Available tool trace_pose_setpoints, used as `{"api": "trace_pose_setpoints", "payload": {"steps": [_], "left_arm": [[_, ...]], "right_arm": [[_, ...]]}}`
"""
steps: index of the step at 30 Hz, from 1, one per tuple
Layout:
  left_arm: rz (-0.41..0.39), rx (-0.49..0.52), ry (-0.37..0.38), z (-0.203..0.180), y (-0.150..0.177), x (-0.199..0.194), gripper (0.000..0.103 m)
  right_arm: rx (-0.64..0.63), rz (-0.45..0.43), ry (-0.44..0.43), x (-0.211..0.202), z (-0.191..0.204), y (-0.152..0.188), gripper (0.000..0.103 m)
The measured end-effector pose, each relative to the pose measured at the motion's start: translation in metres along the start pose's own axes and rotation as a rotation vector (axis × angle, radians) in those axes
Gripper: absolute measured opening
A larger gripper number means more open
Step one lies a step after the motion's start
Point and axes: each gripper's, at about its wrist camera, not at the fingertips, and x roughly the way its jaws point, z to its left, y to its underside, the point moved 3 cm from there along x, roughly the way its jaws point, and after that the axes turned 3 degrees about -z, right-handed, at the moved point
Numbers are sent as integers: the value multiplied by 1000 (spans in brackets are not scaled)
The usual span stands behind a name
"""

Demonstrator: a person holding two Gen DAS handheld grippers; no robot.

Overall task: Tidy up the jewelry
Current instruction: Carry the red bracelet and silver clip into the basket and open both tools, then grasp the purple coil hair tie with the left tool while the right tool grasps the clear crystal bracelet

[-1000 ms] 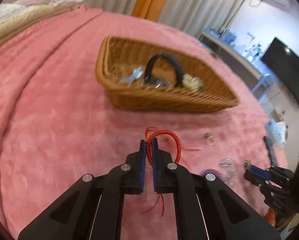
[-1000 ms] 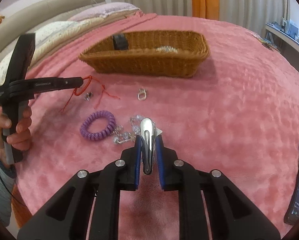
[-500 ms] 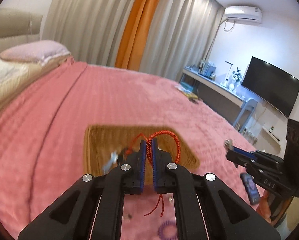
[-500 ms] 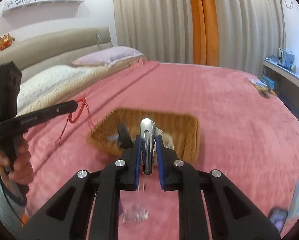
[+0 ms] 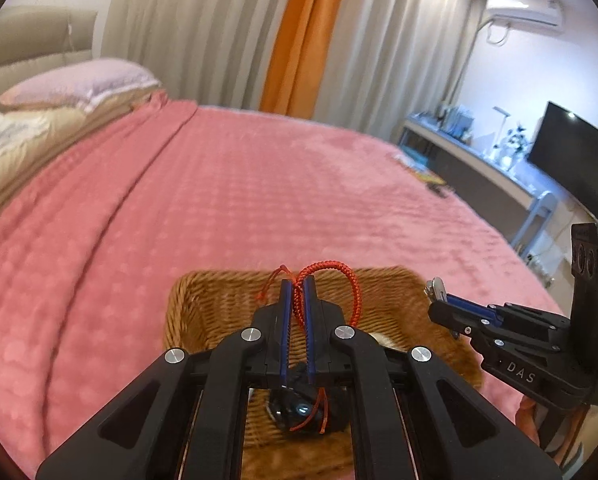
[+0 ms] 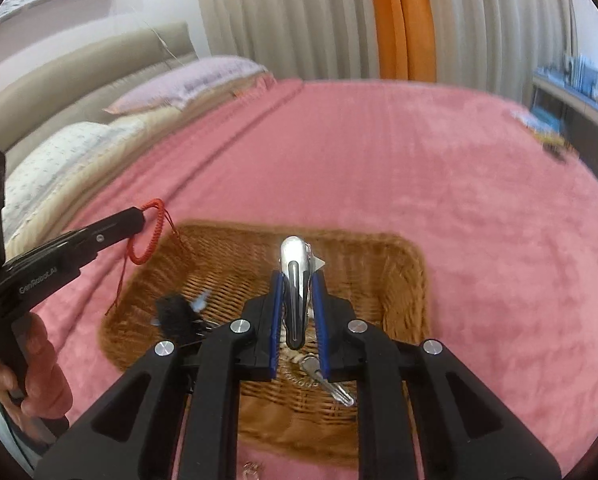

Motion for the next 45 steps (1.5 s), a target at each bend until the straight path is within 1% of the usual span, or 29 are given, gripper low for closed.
{"api": "trace_pose_setpoints", "payload": {"steps": [1, 6, 10, 13, 14, 15, 16, 17, 19, 21, 24, 25, 26, 28, 31, 34, 37, 39, 41, 43, 45], "left_arm": [[17, -8, -7, 3, 3, 7, 4], [107, -22, -36, 15, 19, 31, 4], [138, -19, -47, 17, 22, 37, 5], [145, -22, -45, 17, 22, 35, 6], [143, -24, -36, 17, 22, 33, 7], [146, -26, -30, 17, 22, 31, 16], [147, -29, -25, 17, 22, 29, 25], [138, -31, -18, 17, 20, 23, 28], [117, -34, -3, 15, 18, 10, 35], [82, -42, 9, 13, 15, -10, 35], [21, -39, 33, 6, 12, -49, 36], [5, -35, 38, 3, 12, -59, 38], [-18, -27, 45, -2, 12, -74, 38], [-48, -14, 58, -10, 13, -97, 39], [-81, 8, 78, -24, 22, -130, 39], [-81, 15, 90, -34, 42, -151, 39], [-45, 17, 80, -37, 74, -154, 39], [4, 0, 82, -35, 101, -148, 39], [62, -22, 78, -31, 125, -135, 39], [102, -32, 81, -30, 146, -123, 39], [135, -36, 85, -30, 159, -114, 39]], "right_arm": [[7, 26, 5, 11, -3, 3, 13], [29, 104, -5, 32, -8, 19, 13], [24, 142, 1, 39, -8, 25, 13], [25, 162, 3, 42, -7, 28, 13], [27, 172, 2, 43, -7, 29, 14], [34, 178, -2, 43, -8, 29, 15], [39, 177, -9, 42, -9, 29, 18], [45, 172, -17, 39, -11, 28, 24], [51, 148, -15, 28, -13, 25, 32], [48, 124, -18, 15, -12, 23, 32], [34, 76, -33, -20, -3, 22, 32], [24, 61, -34, -31, 0, 23, 33], [14, 43, -34, -43, 4, 24, 37], [-2, 7, -36, -68, 11, 26, 42], [-16, -35, -49, -102, 21, 33, 42], [-21, -57, -59, -126, 25, 52, 42], [-34, -59, -42, -133, 29, 81, 42], [-23, -39, -59, -130, 27, 102, 42], [-7, -1, -58, -118, 25, 125, 42], [-3, 20, -44, -108, 23, 144, 42], [4, 40, -44, -100, 22, 157, 42]]}}
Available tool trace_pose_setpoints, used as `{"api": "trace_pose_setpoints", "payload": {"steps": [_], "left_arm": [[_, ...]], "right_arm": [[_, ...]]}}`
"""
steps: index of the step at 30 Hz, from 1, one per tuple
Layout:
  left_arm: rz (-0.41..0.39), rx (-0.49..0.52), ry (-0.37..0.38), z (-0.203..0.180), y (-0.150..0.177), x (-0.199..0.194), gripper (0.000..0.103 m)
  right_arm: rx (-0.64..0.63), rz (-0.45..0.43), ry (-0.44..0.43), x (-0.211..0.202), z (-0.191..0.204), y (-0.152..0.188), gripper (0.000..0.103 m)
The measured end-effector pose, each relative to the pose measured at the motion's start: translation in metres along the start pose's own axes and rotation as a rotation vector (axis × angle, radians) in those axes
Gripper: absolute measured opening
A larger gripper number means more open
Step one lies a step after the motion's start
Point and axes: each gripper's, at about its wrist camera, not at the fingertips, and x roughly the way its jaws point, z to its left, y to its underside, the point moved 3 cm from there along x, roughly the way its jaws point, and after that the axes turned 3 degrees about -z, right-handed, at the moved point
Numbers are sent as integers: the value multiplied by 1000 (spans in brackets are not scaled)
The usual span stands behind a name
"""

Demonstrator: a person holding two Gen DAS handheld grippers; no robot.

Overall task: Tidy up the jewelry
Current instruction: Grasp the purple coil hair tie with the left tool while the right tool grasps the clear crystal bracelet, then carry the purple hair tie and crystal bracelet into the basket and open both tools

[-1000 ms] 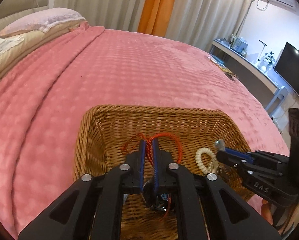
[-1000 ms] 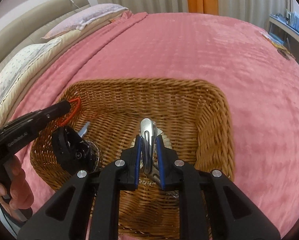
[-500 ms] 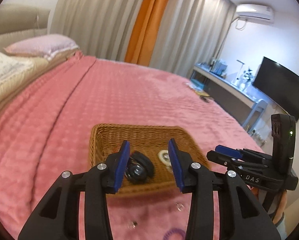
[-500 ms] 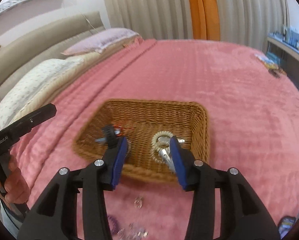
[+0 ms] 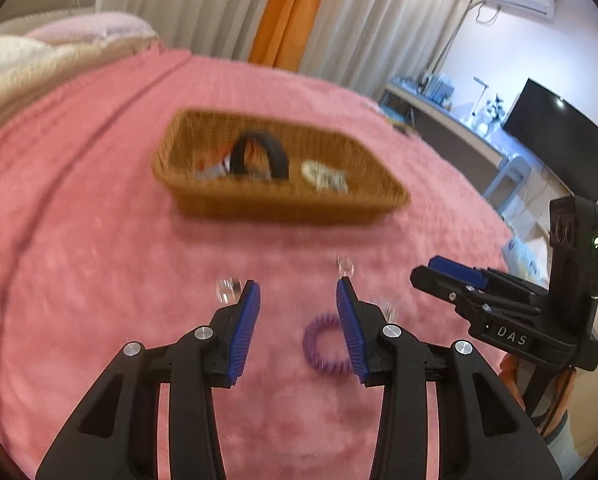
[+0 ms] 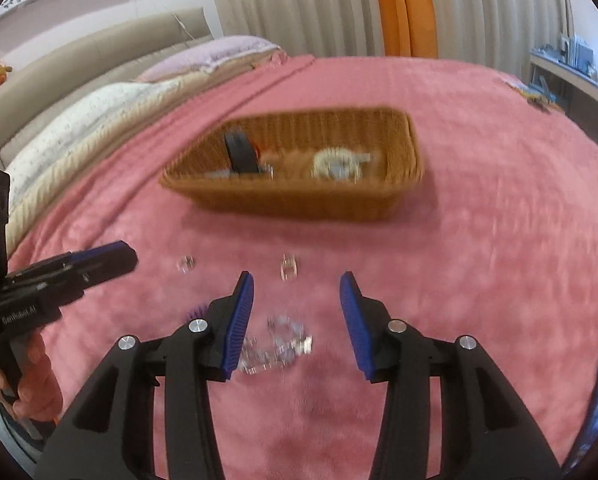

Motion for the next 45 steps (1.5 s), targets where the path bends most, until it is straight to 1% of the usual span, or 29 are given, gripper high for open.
{"api": "trace_pose_setpoints", "payload": {"steps": [1, 4, 10, 13, 16, 20, 21, 22, 23, 24, 25, 26, 28, 29, 31, 37, 41, 43, 45], "left_arm": [[25, -4, 4, 0, 6, 8, 39], [66, -10, 5, 1, 15, 22, 39], [145, -14, -33, 2, 27, 47, 39], [138, 20, -52, -5, 31, 48, 39], [125, 55, -82, -10, 35, 49, 39], [114, 54, -82, -11, 37, 47, 39], [113, 55, -86, -10, 36, 47, 36], [112, 58, -92, -11, 37, 46, 31], [111, 62, -98, -11, 37, 46, 29], [110, 67, -99, -12, 38, 45, 19], [110, 70, -93, -13, 38, 45, 10], [110, 72, -87, -14, 39, 44, 10], [105, 72, -82, -14, 40, 43, 9], [101, 65, -73, -13, 40, 41, 9], [85, 47, -41, -12, 40, 37, 8], [17, -2, 31, -8, 36, 16, 8], [-15, 2, 21, -9, 26, 4, 8], [-39, 11, 19, -10, 16, -4, 8], [-80, 36, 4, -13, 1, -16, 8]], "right_arm": [[6, 10, 0, 4, 0, 5, 42], [19, 41, 5, 15, -2, 14, 42], [26, 90, 4, 27, -2, 23, 42], [29, 116, 1, 35, -3, 28, 42], [7, 122, 11, 37, 1, 31, 42], [-50, 120, 49, 39, 12, 34, 42], [-59, 120, 55, 38, 13, 34, 42], [-67, 120, 59, 39, 14, 34, 41], [-73, 117, 61, 38, 15, 35, 36], [-78, 115, 62, 38, 16, 35, 33], [-85, 112, 57, 38, 17, 35, 25], [-93, 109, 50, 37, 19, 36, 18], [-112, 102, 49, 34, 22, 38, 14], [-119, 98, 53, 33, 23, 39, 11], [-126, 87, 49, 31, 26, 40, 8], [-82, 23, 9, 12, 20, 32, 8], [-44, -11, -21, -5, 16, 20, 8], [-40, -35, -25, -17, 16, 8, 8], [-46, -60, -22, -25, 17, -5, 8]]}}
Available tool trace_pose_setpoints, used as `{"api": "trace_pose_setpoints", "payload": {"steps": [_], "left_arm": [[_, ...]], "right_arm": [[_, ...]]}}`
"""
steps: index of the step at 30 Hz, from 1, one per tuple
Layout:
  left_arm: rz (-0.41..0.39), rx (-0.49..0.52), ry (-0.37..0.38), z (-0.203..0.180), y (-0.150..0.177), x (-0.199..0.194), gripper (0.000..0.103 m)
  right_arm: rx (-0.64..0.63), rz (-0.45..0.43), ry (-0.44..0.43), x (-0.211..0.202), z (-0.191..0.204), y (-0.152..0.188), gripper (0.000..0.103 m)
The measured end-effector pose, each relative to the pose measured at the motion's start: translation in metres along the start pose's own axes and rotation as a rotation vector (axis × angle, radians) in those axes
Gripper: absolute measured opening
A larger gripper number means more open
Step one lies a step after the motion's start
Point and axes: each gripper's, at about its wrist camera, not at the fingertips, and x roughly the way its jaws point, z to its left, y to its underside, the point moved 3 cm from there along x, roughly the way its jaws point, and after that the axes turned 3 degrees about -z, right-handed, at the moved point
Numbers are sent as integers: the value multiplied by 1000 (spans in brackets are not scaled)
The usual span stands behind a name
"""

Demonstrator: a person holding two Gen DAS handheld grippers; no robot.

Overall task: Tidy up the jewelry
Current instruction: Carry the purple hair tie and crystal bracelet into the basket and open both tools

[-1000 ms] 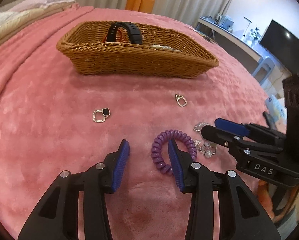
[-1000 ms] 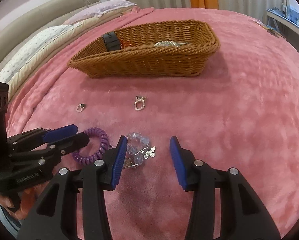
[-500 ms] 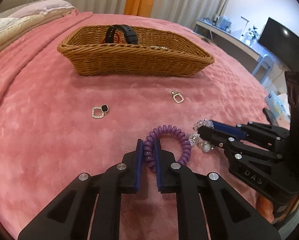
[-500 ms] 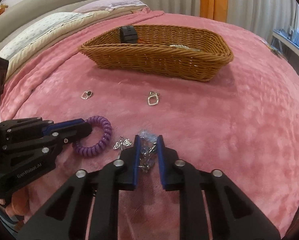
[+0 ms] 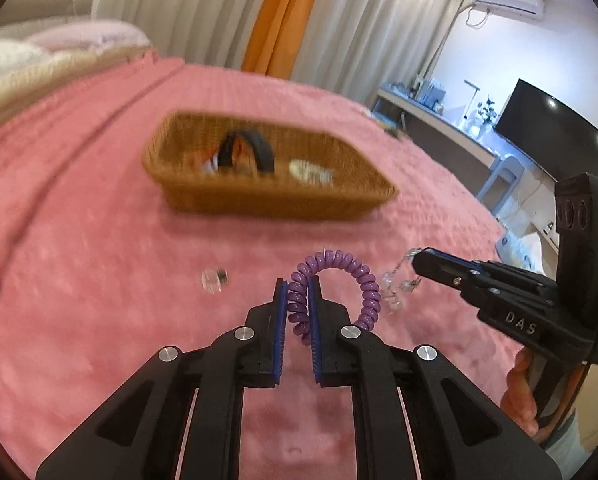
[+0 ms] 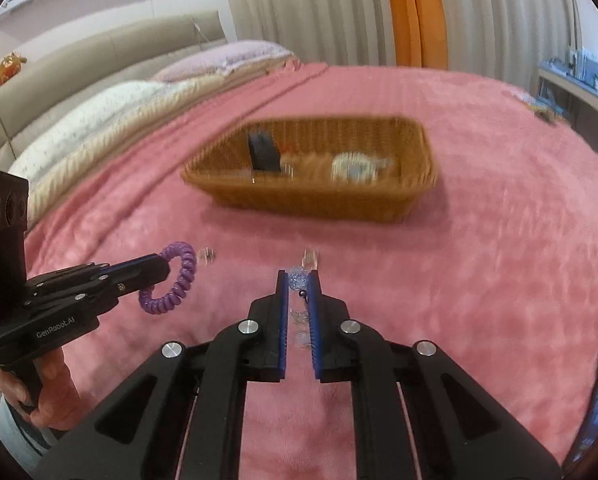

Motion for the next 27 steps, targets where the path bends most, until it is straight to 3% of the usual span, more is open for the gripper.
{"api": "trace_pose_setpoints", "payload": {"steps": [8, 14, 20, 27], "left_arm": [[-136, 75, -64, 3, -81, -16, 8], [-177, 78, -75, 9, -130, 4, 8], [-167, 81, -128, 24, -155, 50, 9], [-91, 50, -142, 42, -152, 108, 9]], "right_arm": [[-34, -126, 11, -19, -1, -85, 8], [-48, -155, 16, 5, -7, -134, 8], [-11, -115, 6, 57, -22, -151, 8], [75, -21, -17, 125, -49, -142, 8]]}}
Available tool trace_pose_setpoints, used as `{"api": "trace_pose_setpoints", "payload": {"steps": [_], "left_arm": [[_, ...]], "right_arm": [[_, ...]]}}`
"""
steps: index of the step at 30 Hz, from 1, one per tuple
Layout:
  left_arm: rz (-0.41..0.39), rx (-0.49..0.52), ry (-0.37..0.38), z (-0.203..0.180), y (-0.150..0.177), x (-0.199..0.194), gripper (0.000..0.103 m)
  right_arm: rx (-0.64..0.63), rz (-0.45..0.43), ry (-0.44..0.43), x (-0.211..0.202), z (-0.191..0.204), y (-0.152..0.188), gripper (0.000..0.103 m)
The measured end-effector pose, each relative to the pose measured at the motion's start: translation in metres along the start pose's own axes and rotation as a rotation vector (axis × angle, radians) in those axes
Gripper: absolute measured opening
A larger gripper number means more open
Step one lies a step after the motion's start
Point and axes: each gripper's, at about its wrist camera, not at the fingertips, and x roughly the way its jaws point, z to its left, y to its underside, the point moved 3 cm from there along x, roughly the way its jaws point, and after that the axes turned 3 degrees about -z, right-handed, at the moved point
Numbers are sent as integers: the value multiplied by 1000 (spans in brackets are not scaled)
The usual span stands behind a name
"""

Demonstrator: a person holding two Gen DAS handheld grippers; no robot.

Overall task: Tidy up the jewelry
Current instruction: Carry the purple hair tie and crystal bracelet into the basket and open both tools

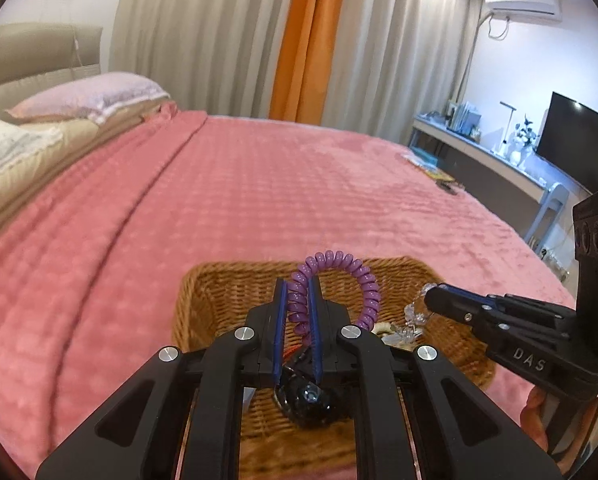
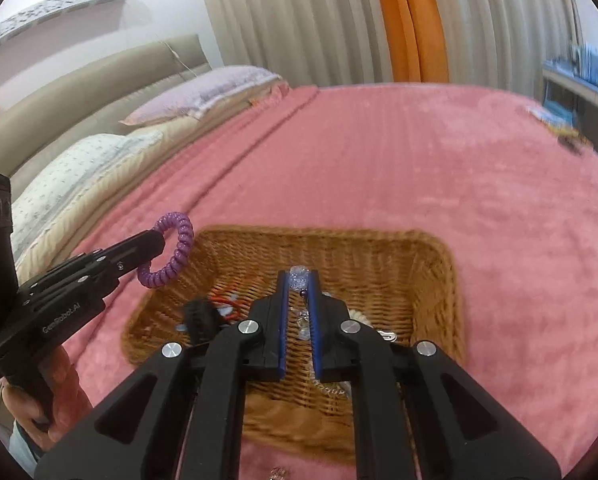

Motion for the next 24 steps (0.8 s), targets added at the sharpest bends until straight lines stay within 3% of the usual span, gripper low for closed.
{"api": "trace_pose_setpoints", "payload": {"steps": [14, 17, 18, 19, 21, 22, 24], "left_arm": [[78, -40, 19, 10, 20, 28, 11], [74, -73, 39, 13, 19, 24, 22], [66, -85, 41, 15, 18, 19, 32], [57, -89, 41, 16, 17, 15, 38], [26, -94, 45, 17, 13, -2, 40], [20, -95, 50, 17, 12, -10, 42], [-2, -102, 72, 18, 11, -32, 43]], "right_arm": [[51, 79, -18, 26, -13, 19, 8], [72, 81, -40, 24, -17, 19, 8], [69, 71, -38, 19, -17, 18, 9], [64, 60, -30, 14, -16, 17, 14], [47, 19, -11, -2, -12, 13, 35], [41, -3, -2, -11, -10, 12, 50], [29, -38, -16, -33, -4, 9, 54]]}}
